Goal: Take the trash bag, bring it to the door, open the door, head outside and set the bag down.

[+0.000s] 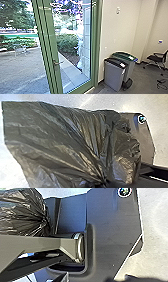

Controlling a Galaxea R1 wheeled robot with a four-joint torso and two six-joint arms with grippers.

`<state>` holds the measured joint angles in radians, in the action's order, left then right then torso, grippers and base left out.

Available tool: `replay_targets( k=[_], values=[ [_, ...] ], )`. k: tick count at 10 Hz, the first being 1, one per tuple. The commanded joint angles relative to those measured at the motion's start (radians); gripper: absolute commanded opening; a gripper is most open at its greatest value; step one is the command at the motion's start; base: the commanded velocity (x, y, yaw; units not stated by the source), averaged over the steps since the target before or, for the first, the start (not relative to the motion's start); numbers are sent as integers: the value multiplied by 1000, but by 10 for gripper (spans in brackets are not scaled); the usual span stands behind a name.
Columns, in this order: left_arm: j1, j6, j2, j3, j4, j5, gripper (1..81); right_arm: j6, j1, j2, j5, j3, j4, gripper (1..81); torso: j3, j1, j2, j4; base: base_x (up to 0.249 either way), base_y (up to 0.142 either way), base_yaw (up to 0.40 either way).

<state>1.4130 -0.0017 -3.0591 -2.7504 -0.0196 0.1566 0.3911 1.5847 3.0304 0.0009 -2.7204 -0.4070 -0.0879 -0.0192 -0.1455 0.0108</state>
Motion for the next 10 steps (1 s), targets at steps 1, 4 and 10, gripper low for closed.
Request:
replay_targets(
  k=[1, 4, 10],
  values=[
    [-70, 2, -3, 1, -8, 55, 10, -3, -51, 6, -61, 1, 4, 811, 0, 0, 0, 0, 156, 0, 0],
    [-68, 2, -4, 0, -8, 55, 10, -1, -54, 6, -61, 1, 5, 811, 0, 0, 0, 0, 156, 0, 0],
    [-70, 2, -4, 0, -8, 55, 10, -1, -53, 6, -61, 1, 5, 811, 0, 0, 0, 0, 155, 36, 0]
  ],
)
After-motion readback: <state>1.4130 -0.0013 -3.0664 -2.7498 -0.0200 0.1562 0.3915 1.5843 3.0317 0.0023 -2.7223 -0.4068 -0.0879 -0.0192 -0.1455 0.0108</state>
